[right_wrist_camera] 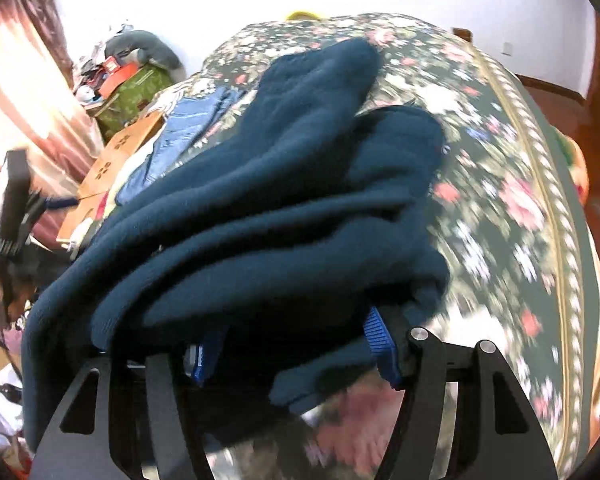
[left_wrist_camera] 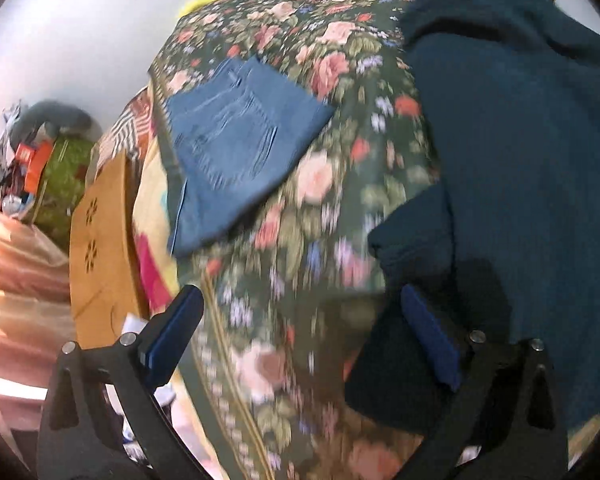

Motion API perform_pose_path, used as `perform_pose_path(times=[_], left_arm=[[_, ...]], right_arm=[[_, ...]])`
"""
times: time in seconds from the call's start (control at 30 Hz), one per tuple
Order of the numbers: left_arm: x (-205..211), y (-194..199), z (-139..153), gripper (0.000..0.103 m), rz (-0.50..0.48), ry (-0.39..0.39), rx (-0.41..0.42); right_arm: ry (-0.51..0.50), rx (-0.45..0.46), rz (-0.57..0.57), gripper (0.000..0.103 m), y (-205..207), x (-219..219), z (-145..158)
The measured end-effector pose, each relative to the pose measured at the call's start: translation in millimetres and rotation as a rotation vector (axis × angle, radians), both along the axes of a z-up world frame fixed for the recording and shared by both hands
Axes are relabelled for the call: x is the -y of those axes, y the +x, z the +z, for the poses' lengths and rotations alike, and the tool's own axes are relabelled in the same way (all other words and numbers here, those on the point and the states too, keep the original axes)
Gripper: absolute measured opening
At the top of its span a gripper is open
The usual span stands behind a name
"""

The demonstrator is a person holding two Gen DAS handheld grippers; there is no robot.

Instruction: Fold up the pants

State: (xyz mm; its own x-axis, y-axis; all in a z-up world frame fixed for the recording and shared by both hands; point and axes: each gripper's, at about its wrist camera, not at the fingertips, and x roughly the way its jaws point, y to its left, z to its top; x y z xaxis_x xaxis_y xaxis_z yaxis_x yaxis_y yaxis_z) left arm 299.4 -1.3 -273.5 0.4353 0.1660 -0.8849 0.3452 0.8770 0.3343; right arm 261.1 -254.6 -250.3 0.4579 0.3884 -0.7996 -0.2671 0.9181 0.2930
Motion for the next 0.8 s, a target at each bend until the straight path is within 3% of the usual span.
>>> perform_pose_path(times=[0.17, 0.27, 0.4, 0.5, 0.6, 0.8], left_arm=[[-3.9, -31.3, 5.0, 0.100, 0.032, -0.048, 0.005], [0.0, -40.4, 8.3, 0.086, 0.048, -0.111, -0.026], [16.0, -53.0, 14.0, 0.078, 0.039, -0.099, 0.004], [23.1, -55.9, 23.1, 0.077, 0.011, -0.084, 0.046], [23.2, -44.9, 38.6, 0.078, -0.011, -0.082, 0.088], [20.1, 9.0, 73.7, 0.078, 0.051, -0.129, 0.193]], right_arm=[[-0.095, 0.016, 0.020, 0.060, -10.2, 14.0, 10.6], [-0.112, 0.033, -0.016, 0.060, -26.3, 34.6, 24.4], [-0.097, 0.073, -0.063, 0.060, -39.6, 50.2, 44.1], [-0.077, 0.096, -0.073, 0.060, -42.4, 50.0, 53.5], [-0.046, 0.117, -0.057, 0.060, -41.0, 42.0, 61.6], [-0.026, 0.173, -0.027, 0.060, -28.3, 21.5, 71.2]])
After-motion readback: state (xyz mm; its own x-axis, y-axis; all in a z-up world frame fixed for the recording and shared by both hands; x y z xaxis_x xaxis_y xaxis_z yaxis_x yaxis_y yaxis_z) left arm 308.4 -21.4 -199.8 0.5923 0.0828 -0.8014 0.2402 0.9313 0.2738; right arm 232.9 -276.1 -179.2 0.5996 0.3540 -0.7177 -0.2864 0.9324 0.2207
